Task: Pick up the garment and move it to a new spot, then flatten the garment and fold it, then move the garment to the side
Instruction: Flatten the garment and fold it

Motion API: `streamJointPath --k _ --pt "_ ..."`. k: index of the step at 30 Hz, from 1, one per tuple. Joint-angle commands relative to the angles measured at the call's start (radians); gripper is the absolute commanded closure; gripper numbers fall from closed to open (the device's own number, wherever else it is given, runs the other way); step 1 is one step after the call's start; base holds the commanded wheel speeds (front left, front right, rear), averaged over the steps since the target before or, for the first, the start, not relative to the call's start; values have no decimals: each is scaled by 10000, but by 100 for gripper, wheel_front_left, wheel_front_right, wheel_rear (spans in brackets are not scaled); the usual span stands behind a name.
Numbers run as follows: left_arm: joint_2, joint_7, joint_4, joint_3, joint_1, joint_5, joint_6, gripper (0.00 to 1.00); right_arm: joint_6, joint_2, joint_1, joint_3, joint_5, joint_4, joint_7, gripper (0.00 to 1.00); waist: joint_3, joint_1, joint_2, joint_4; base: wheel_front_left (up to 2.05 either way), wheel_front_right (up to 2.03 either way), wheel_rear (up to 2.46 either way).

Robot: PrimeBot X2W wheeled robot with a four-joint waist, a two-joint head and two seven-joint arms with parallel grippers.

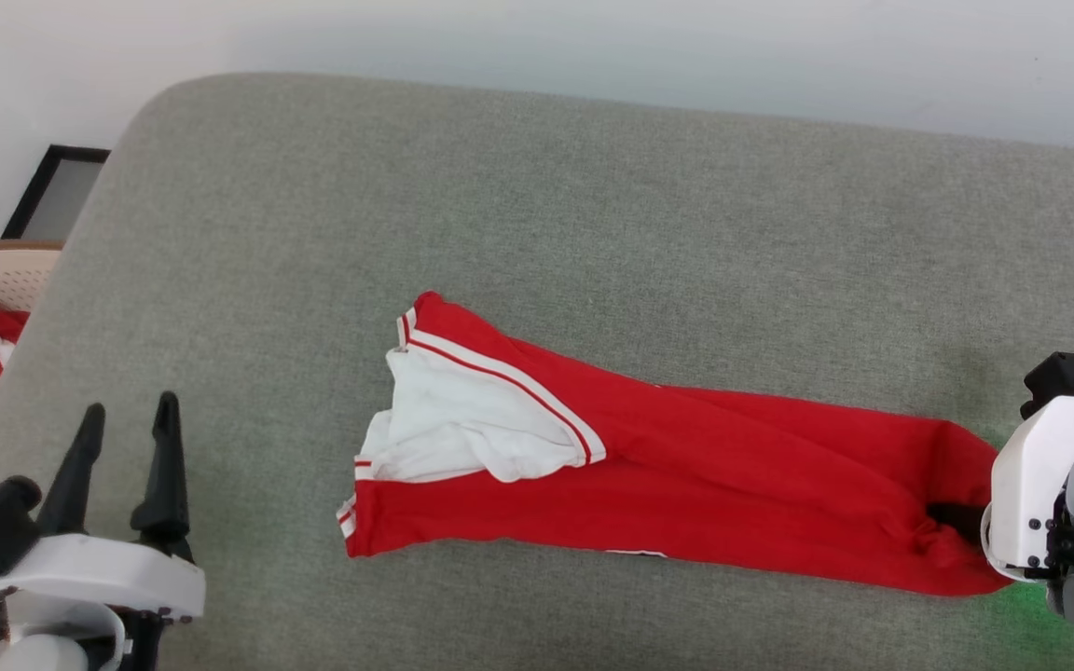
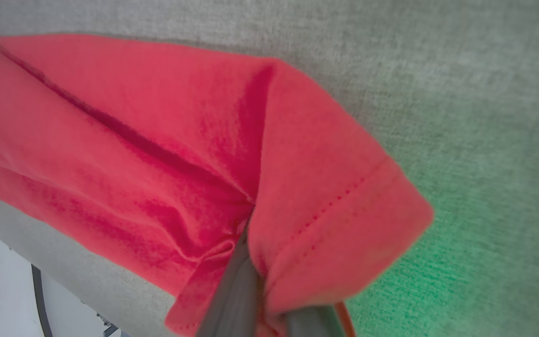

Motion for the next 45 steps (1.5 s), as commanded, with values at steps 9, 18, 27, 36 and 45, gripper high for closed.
streamJointPath --k 9,18,27,36,45 --pt "-769 -4 229 1067 341 873 -803 0 -19 -513 -29 -325 -127 310 -414 100 -223 0 -1 -100 0 0 0" --pt "-1221 -5 334 1681 622 1514 -1391 0 -18 -1329 -267 -1094 -756 892 -821 100 -547 0 -1 -314 0 0 0" --pt "-1568 -5 687 2116 966 2011 -1692 0 -16 -1125 106 -534 275 -304 -568 100 -1178 0 -1 -560 0 0 0" --pt "-2032 -2 1216 2003 866 2408 -2004 0 -16 -211 587 469 1514 -2266 -188 100 -1713 0 -1 -207 0 0 0" --pt "-2489 -2 1773 1374 94 2682 -2282 0 -15 859 74 2028 1635 -2223 -489 100 -1786 0 -1 822 0 0 0"
